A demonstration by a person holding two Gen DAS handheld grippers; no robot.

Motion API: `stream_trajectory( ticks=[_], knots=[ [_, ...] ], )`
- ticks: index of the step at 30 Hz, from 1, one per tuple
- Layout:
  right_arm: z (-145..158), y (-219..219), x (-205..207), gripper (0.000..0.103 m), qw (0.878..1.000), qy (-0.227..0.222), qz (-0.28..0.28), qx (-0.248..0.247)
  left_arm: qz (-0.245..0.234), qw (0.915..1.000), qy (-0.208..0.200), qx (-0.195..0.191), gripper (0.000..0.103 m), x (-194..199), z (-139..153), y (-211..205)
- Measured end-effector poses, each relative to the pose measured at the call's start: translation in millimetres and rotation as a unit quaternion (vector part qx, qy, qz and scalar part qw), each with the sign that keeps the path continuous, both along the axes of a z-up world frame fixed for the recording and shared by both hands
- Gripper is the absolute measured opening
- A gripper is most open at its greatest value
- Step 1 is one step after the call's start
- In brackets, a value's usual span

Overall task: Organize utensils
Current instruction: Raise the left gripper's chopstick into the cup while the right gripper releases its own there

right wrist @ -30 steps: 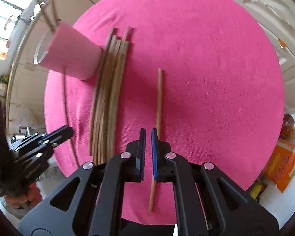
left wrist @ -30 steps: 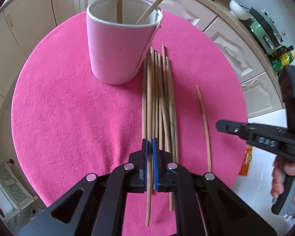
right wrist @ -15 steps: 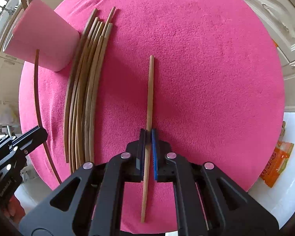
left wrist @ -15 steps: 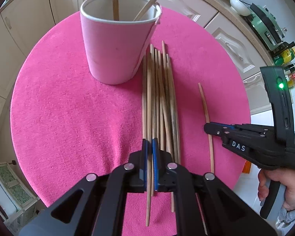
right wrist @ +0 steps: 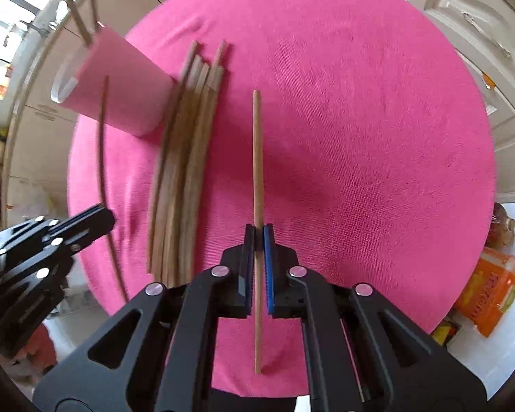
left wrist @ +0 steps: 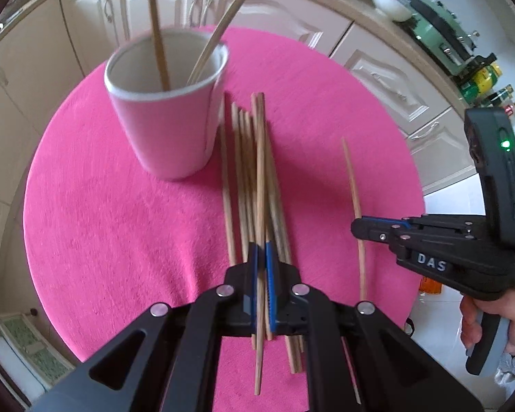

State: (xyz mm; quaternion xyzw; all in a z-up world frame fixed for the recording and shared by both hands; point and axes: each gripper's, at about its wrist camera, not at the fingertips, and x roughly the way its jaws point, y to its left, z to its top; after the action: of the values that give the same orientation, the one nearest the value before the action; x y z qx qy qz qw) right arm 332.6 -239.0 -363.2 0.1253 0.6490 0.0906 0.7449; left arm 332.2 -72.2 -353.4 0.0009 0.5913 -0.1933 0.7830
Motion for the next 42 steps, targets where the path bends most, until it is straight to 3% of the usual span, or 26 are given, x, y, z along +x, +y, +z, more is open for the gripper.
stream_trajectory(
  ticks=[9, 15, 30, 35, 42],
  knots=[
    [51.8, -6.2, -6.3, 0.005, 0.996, -0.063, 0.011, 0.058, 0.0, 0.9974, -0.067, -0.026, 0.005, -0.9, 41.9, 3.2],
    [93.6, 3.0, -0.7, 0.005, 0.991, -0.107, 0.024, 0.083, 0.022, 0.9909, -0.122, -0.054, 0.005, 4.5, 74.8, 14.3],
    [184.6, 45.6, 49.8, 0.005, 0.975, -0.199, 0.066, 0.077, 0.109, 0.9593, -0.241, -0.098, 0.005, 55.3, 147.4, 54.8],
    [202.9, 52.9, 59.1, 0.005, 0.972, -0.212, 0.073, 0.068, 0.129, 0.9405, -0.301, -0.092, 0.005, 69.8, 156.9, 60.8],
    [203.3, 63.0, 74.4, 0.005, 0.973, -0.212, 0.072, 0.05, 0.146, 0.9299, -0.325, -0.093, 0.005, 91.6, 145.3, 66.8]
  ],
)
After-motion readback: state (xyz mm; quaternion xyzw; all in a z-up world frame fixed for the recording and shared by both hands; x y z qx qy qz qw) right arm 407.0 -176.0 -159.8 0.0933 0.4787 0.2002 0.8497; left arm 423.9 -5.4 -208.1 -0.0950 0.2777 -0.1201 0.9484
